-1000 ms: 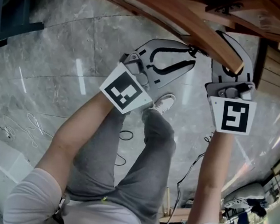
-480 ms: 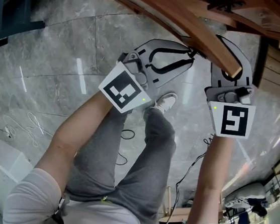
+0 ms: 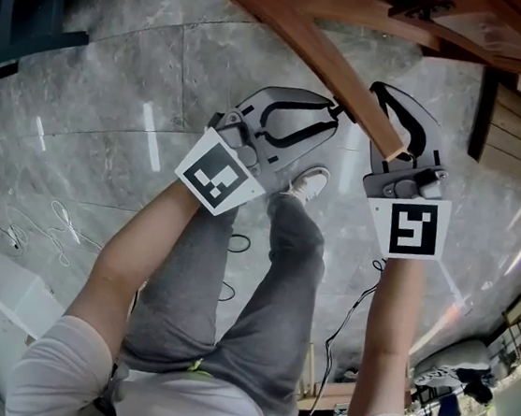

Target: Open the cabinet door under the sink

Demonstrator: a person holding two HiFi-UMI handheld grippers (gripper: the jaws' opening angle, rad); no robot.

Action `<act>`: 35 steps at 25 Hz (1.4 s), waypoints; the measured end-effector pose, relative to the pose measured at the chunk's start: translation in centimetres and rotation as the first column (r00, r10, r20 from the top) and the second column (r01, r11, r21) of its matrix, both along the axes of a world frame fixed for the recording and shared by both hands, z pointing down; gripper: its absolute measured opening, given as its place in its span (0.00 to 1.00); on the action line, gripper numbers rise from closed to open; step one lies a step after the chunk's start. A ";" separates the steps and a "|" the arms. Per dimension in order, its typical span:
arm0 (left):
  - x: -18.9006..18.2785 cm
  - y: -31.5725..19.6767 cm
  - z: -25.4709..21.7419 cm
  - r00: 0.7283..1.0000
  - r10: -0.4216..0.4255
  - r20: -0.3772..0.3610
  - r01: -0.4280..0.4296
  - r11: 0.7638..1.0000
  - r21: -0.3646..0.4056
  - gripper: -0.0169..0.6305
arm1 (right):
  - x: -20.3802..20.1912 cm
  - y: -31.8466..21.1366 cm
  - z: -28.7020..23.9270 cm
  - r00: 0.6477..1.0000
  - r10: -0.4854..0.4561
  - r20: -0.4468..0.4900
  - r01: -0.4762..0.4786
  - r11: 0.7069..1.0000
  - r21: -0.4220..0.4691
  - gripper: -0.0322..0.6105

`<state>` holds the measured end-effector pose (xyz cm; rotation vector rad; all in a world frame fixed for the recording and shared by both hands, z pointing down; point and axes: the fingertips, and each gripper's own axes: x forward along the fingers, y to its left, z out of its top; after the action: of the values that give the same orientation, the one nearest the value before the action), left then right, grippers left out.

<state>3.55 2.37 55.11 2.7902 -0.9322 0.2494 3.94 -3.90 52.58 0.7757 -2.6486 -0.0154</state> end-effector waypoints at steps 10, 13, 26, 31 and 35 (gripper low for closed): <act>-1.6 2.3 0.0 0.997 -0.066 0.040 0.067 0.997 -0.031 0.16 | -1.1 2.6 0.3 0.999 -0.028 -0.020 0.028 0.999 -0.024 0.10; -1.9 2.7 0.1 0.995 -0.091 0.042 0.093 0.995 -0.043 0.16 | -1.2 3.0 0.4 1.000 -0.022 -0.014 0.021 0.999 -0.030 0.10; -4.7 3.6 -0.6 0.983 -0.165 0.076 0.168 0.985 -0.039 0.07 | -3.2 4.8 0.3 0.998 -0.066 -0.022 0.065 0.997 -0.041 0.10; -5.7 3.7 -1.2 0.972 -0.220 0.084 0.224 0.973 -0.046 0.06 | -4.1 5.9 0.6 0.995 -0.097 -0.038 0.095 0.994 -0.057 0.10; -6.6 4.2 -1.6 0.965 -0.244 0.097 0.250 0.966 -0.065 0.06 | -5.2 7.6 0.9 0.994 -0.108 -0.032 0.104 0.989 -0.100 0.10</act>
<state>-3.03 6.60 53.48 2.5778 -1.2508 0.3641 -1.28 3.70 53.49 0.5959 -2.6297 0.0711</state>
